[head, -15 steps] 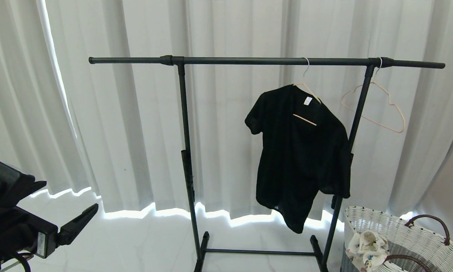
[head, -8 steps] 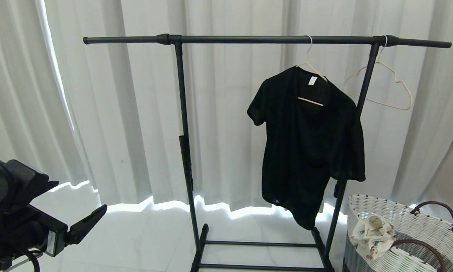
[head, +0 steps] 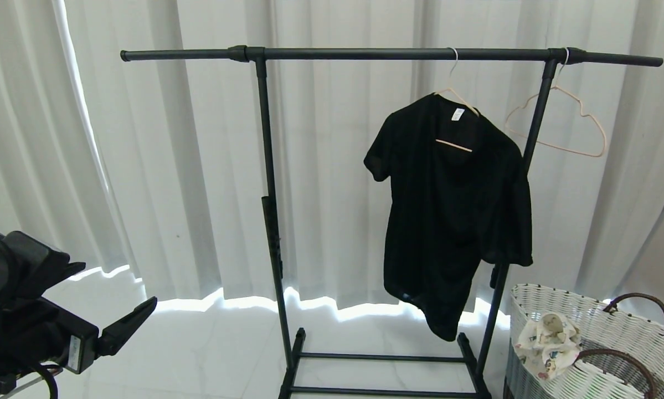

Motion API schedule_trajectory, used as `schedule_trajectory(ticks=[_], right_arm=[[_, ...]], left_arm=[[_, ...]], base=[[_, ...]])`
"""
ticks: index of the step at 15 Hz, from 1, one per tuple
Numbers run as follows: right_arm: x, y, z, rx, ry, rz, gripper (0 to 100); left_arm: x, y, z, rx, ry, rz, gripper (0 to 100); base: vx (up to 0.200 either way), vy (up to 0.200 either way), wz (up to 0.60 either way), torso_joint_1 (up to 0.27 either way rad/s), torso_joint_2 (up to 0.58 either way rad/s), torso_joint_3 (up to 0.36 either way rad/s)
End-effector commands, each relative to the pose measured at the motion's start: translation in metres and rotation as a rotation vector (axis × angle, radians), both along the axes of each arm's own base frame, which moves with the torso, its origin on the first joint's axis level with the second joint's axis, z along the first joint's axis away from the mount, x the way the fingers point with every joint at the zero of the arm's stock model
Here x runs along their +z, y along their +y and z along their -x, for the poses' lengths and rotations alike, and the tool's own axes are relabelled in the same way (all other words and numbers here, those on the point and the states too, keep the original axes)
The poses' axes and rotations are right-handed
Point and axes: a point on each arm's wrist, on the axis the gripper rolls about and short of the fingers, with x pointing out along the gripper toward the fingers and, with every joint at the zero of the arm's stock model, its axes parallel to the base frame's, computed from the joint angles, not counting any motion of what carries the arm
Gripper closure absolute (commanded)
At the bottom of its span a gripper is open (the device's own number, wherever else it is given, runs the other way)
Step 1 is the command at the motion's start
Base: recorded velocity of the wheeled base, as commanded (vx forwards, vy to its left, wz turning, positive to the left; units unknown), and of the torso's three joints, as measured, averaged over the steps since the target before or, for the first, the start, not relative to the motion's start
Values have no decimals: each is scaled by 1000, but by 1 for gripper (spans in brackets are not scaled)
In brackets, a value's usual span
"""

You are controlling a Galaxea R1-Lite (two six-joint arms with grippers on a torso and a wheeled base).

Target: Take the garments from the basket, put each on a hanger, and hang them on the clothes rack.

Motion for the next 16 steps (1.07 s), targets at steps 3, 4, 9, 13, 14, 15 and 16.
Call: schedule_trajectory(ticks=[3,4,9,13,14,15,16], right_arm=[[-6,-1,-7,-8,40,-20,0],[-9,-1,-7,-14,53,-32,0],[-34,-1,-14,-74,156,-146,0],[-46,-2,-29,-104,228,-227,0],[-50,-2,-34,-113,250,-262,0],[-56,-2,-39,-126,272,-294,0],[-63,-2,-43,-144,302,-334,0]], left_arm=[[0,0,0,-3,1,1,0],[0,0,0,-1,2,0,0],[1,0,-1,-3,-1,0,0],[3,-1,-1,-10,-10,3,0],[3,-1,-1,-10,-8,5,0],[3,-1,-2,-9,-8,5,0],[3,-1,-2,-8,-6,5,0]], base=[[200,0,0,-6,2,6],[200,0,0,-2,2,-2],[160,0,0,3,3,2],[0,0,0,0,0,0],[0,0,0,0,0,0],[0,0,0,0,0,0],[0,0,0,0,0,0]])
